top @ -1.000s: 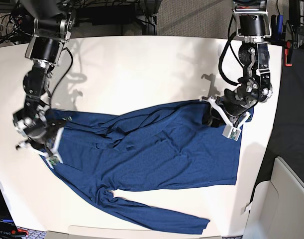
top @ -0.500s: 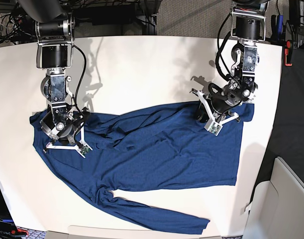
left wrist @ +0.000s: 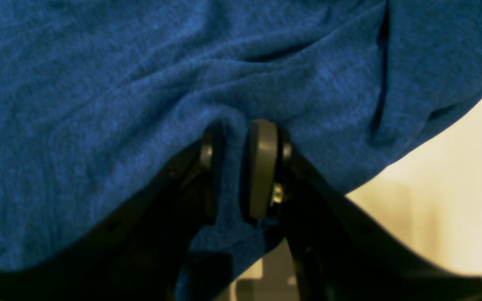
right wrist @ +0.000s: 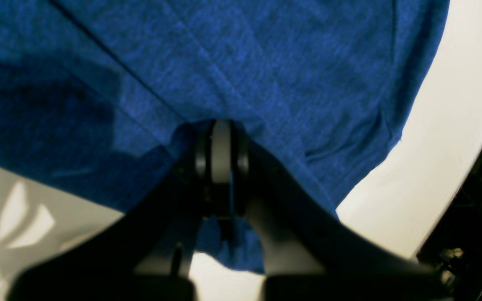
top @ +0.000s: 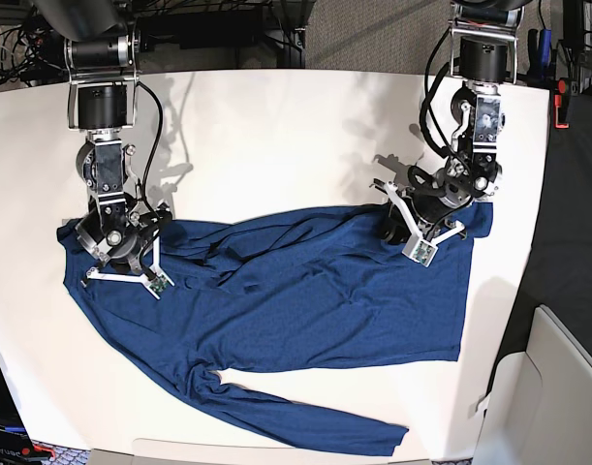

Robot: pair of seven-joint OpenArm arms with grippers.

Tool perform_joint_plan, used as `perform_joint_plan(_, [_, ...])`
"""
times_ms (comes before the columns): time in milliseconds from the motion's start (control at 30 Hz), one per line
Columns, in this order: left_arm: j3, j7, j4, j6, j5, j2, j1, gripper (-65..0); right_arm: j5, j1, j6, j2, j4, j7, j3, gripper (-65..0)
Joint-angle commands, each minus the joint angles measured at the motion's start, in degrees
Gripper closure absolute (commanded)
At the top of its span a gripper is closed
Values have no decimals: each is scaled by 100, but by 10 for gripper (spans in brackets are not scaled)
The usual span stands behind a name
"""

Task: Fold the T-shirt properly
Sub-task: 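Grasp the shirt's shoulder edge with both grippers, then pull the grasped shoulder edge outward with both grippers to straighten the shirt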

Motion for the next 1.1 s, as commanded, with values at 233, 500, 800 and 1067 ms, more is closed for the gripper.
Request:
perform_joint_plan(233, [366,516,580,36,240,-607,793,-95,2,-997,187,269,1174,-759,15,-2])
perform_joint_plan(500, [401,524,1574,36,600,-765,1611,-95,2,-1709,187,278,2316,-1216,15,-2])
perform_joint_plan(800, [375,533,2488,36,1049,-765,2525,-95,-25,-2430,187,392,3301,-1568,33,-2])
perform_joint_plan(1067, [357,1236,2945,36,1049,-765,2762,-95,2,-2957,187,462,3617,-1568,516,-2])
